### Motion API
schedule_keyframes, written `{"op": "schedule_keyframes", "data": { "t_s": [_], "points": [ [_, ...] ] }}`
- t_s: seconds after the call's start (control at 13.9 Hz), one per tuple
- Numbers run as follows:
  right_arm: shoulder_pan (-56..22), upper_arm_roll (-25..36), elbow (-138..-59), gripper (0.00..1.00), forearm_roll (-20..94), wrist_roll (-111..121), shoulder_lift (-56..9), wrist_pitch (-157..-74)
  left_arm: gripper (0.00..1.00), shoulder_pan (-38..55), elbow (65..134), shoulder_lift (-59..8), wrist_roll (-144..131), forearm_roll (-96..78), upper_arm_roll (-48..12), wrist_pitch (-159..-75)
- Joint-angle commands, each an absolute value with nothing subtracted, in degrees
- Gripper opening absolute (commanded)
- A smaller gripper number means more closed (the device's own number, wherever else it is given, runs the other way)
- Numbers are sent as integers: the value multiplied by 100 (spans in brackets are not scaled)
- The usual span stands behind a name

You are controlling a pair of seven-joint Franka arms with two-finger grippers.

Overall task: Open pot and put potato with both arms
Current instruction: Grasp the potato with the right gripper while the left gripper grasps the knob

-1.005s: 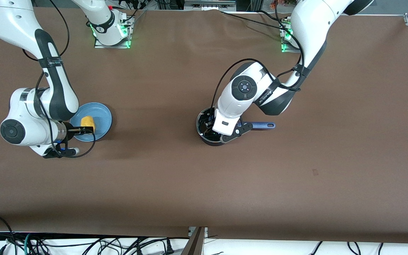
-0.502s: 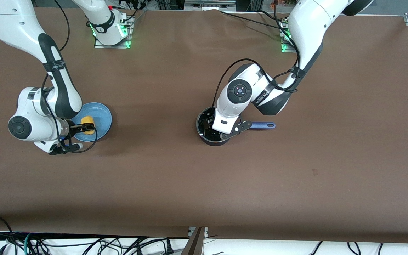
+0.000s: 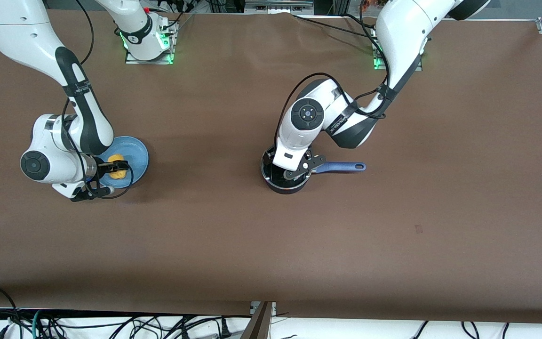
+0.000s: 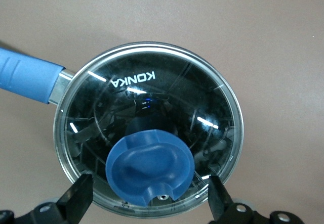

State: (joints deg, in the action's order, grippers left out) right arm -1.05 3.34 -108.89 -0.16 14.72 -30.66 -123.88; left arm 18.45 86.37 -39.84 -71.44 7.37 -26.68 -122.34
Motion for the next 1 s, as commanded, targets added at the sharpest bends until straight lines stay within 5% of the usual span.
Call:
{"op": "schedule_keyframes", "data": {
  "t_s": [0.0, 0.22, 0.57, 0.93],
  "points": [
    [-79, 325, -11092, 75, -9, 1582, -2918, -12507, 95, 1881, 8604, -3981, -7216, 861, -2628, -12155],
    [-79, 325, -11092, 45, -9, 1564, -2918, -12489, 84, 1881, 8613, -4017, -7207, 888, -2628, -12348],
    [-79, 299, -11066, 39, -9, 1486, -2900, -12437, 66, 1881, 8613, -4060, -7172, 896, -2619, -12357],
    [-88, 281, -11022, 38, -9, 1468, -2804, -12410, 13, 1881, 8604, -4052, -7128, 905, -2619, -12349]
  ]
}}
